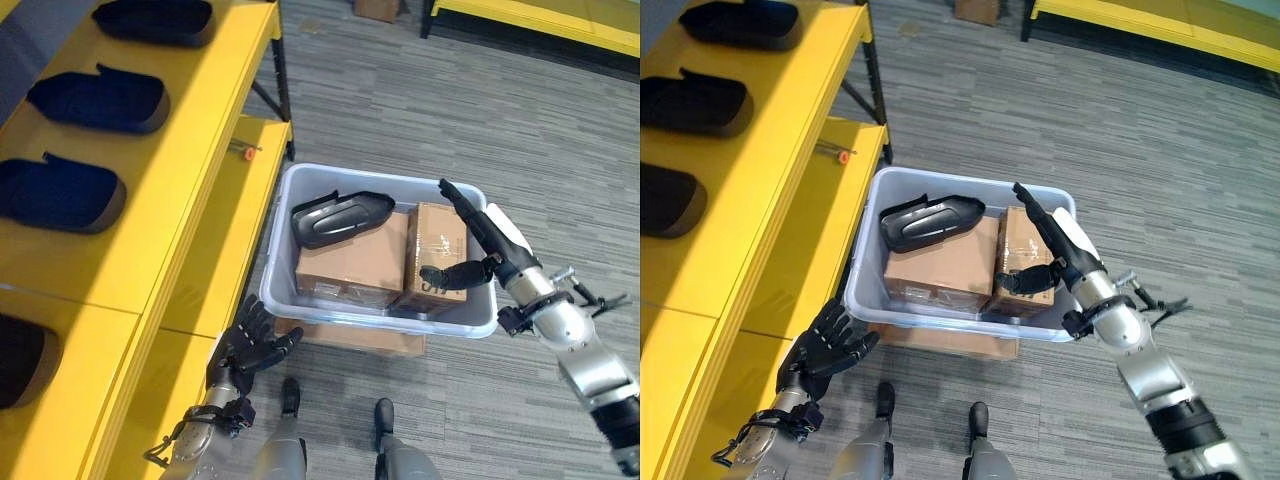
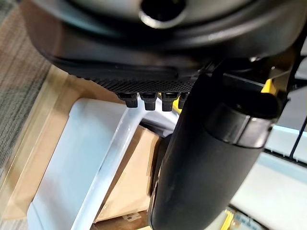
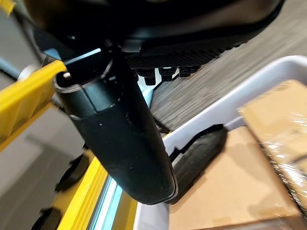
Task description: Move parts from the plastic box to the shelf.
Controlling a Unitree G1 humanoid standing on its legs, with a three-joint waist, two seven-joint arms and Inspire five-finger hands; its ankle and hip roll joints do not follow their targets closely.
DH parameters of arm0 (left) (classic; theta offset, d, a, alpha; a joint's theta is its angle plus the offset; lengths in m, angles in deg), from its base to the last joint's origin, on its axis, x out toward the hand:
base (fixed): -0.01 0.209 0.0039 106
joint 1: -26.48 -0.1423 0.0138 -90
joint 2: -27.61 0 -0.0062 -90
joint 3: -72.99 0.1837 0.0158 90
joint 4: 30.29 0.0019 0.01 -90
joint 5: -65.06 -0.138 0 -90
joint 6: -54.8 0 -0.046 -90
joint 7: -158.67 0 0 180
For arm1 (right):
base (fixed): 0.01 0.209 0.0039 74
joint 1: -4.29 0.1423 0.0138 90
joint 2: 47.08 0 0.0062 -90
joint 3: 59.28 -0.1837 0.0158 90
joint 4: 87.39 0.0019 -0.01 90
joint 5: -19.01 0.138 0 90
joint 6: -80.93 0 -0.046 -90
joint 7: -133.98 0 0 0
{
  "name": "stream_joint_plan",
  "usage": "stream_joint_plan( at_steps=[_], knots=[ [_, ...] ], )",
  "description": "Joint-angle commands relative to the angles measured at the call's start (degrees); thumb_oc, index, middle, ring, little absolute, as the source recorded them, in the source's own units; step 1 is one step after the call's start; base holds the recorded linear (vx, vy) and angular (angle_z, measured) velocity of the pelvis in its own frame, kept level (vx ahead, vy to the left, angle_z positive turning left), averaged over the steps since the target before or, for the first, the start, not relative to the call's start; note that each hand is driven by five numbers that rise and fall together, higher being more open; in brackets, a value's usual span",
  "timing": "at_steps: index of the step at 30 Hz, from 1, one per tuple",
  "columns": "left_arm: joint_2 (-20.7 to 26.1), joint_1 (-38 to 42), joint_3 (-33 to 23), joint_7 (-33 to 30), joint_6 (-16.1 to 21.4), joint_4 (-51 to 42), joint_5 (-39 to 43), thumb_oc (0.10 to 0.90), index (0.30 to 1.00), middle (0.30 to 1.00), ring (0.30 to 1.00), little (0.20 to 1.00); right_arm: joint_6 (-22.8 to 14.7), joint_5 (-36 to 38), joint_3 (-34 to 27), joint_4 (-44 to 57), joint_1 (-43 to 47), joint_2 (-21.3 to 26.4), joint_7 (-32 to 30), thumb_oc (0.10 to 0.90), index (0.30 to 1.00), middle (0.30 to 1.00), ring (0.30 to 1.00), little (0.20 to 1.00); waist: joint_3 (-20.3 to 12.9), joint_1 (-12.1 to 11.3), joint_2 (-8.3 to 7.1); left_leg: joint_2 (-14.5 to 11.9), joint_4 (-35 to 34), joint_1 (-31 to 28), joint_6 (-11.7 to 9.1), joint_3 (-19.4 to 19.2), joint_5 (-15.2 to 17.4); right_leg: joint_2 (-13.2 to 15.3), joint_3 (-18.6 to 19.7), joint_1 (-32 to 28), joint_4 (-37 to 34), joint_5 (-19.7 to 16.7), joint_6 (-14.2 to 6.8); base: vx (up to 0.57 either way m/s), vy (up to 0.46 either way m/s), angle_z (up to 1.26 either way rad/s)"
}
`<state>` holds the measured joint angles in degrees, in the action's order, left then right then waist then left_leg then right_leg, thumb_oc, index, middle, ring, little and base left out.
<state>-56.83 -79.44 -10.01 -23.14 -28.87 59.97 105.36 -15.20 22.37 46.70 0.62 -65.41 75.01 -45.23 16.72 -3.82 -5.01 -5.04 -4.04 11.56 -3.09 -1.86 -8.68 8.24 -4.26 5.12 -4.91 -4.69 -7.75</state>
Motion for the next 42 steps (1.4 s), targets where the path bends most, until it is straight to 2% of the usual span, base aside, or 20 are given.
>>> stream_joint_plan(
  at_steps=[1, 2, 5, 6, 8, 13, 16, 18, 27, 29, 34, 42],
  knots=[
    [4.63, 1.64, -0.76, 1.48, 4.53, -7.06, 2.18, 0.900, 1.000, 1.000, 1.000, 1.000, -4.14, 0.02, 0.57, -1.26, 10.53, 4.02, -2.30, 0.900, 1.000, 1.000, 1.000, 1.000, 0.66, -1.98, -2.53, -4.45, 4.09, 3.24, -1.26, 1.35, 3.05, 5.92, -3.35, -2.58, 3.62, 3.10, -3.96, -0.06, -0.067, 0.16],
    [4.55, 1.67, -0.82, 1.48, 4.53, -7.04, 2.18, 0.900, 1.000, 1.000, 1.000, 1.000, -4.20, 0.06, 0.78, -1.43, 10.82, 4.04, -2.32, 0.900, 1.000, 1.000, 1.000, 1.000, 0.69, -1.86, -2.46, -4.47, 4.20, 3.34, -1.28, 1.41, 3.08, 5.89, -3.39, -2.54, 3.67, 3.11, -3.95, -0.07, -0.071, 0.20],
    [7.31, 4.04, -1.06, 0.02, 5.48, -8.03, 3.11, 0.900, 1.000, 1.000, 1.000, 1.000, -3.21, 0.32, 9.72, -4.88, 24.17, 10.51, -1.97, 0.900, 1.000, 1.000, 1.000, 1.000, 6.13, -4.14, -2.74, -4.86, 10.59, 9.58, -1.41, 4.00, 4.03, 5.21, -4.88, 1.02, 8.22, 4.86, -2.97, -0.18, -0.079, 0.24],
    [7.37, 4.32, -1.17, -0.32, 5.73, -8.08, 3.35, 0.900, 1.000, 1.000, 1.000, 1.000, -3.16, 0.45, 10.97, -5.09, 26.35, 11.20, -2.04, 0.900, 1.000, 1.000, 1.000, 1.000, 7.08, -4.16, -2.54, -4.99, 11.93, 10.90, -1.40, 4.45, 4.28, 5.05, -4.76, 2.48, 9.83, 4.97, -2.83, -0.24, -0.019, 0.21],
    [6.99, 5.53, -2.18, -2.08, 6.70, -7.96, 3.67, 0.900, 1.000, 1.000, 1.000, 1.000, -2.55, 0.33, 18.57, -7.73, 37.26, 15.78, -1.88, 0.900, 1.000, 1.000, 1.000, 1.000, 10.04, -5.01, -1.30, -3.94, 16.38, 16.63, -1.46, 6.14, 5.16, 4.59, -4.76, 8.24, 16.33, 7.56, -2.06, -0.20, 0.005, 0.17],
    [7.06, 6.83, -2.18, -3.88, 7.43, -7.91, 2.88, 0.900, 1.000, 1.000, 1.000, 1.000, -1.72, -1.71, 26.24, -11.81, 47.92, 18.88, -3.13, 0.900, 1.000, 1.000, 1.000, 1.000, 13.07, -5.74, -0.73, -3.15, 17.94, 20.75, -1.58, 7.48, 5.00, 4.74, -5.81, 12.01, 19.63, 8.53, -1.62, -0.07, -0.011, 0.25],
    [6.72, 7.51, -1.72, -4.84, 7.58, -7.63, 3.53, 0.900, 1.000, 1.000, 1.000, 1.000, -1.01, -3.51, 30.40, -13.51, 52.52, 19.84, -3.49, 0.900, 1.000, 1.000, 1.000, 1.000, 13.08, -5.69, -0.91, -2.81, 17.53, 22.70, -1.60, 7.98, 4.62, 4.73, -6.22, 13.59, 19.40, 8.57, -1.41, 0.00, -0.007, 0.15],
    [7.17, 8.45, -1.40, -5.38, 8.11, -7.15, 3.61, 0.900, 1.000, 1.000, 1.000, 1.000, -0.47, -7.10, 36.41, -15.57, 58.94, 20.85, -3.87, 0.900, 1.000, 1.000, 1.000, 1.000, 13.08, -5.65, -0.90, -2.01, 17.25, 24.21, -1.50, 8.41, 4.63, 5.05, -6.79, 13.96, 18.77, 8.63, -1.45, 0.04, 0.005, 0.08],
    [7.03, 9.88, -0.99, -5.93, 8.85, -7.62, 4.30, 0.900, 1.000, 1.000, 1.000, 1.000, 0.40, -11.72, 42.30, -18.55, 65.47, 23.96, -4.59, 0.900, 1.000, 1.000, 1.000, 1.000, 13.08, -5.08, -0.24, -0.45, 17.20, 25.71, -1.36, 8.87, 4.87, 5.73, -7.51, 13.12, 16.28, 8.04, -1.71, 0.03, 0.004, 0.05],
    [7.44, 9.59, -1.06, -5.73, 9.00, -8.40, 4.36, 0.900, 1.000, 1.000, 1.000, 1.000, 0.54, -13.42, 46.01, -21.44, 69.17, 24.80, -4.88, 0.900, 1.000, 1.000, 1.000, 1.000, 13.08, -5.19, 0.20, 0.20, 17.32, 26.83, -1.30, 9.07, 4.98, 5.99, -7.84, 12.99, 15.36, 7.87, -1.95, 0.05, -0.009, -0.01],
    [7.52, 9.79, -1.10, -5.87, 9.25, -8.15, 4.46, 0.900, 1.000, 1.000, 1.000, 1.000, 0.87, -14.26, 48.45, -23.53, 72.35, 25.01, -5.29, 0.900, 1.000, 1.000, 1.000, 1.000, 13.08, -5.07, 0.51, 0.85, 17.32, 27.97, -1.27, 9.20, 5.04, 6.28, -8.00, 12.99, 14.31, 7.74, -2.10, 0.04, -0.003, 0.02],
    [7.34, 9.72, -1.15, -6.04, 9.59, -8.71, 4.87, 0.900, 1.000, 1.000, 1.000, 1.000, 1.28, -14.66, 49.15, -25.63, 73.62, 25.10, -5.94, 0.900, 1.000, 1.000, 1.000, 1.000, 13.08, -5.01, 0.77, 1.75, 18.16, 29.92, -1.05, 9.37, 5.73, 6.64, -7.94, 12.85, 12.96, 7.32, -2.50, 0.04, -0.006, 0.04]
  ],
)
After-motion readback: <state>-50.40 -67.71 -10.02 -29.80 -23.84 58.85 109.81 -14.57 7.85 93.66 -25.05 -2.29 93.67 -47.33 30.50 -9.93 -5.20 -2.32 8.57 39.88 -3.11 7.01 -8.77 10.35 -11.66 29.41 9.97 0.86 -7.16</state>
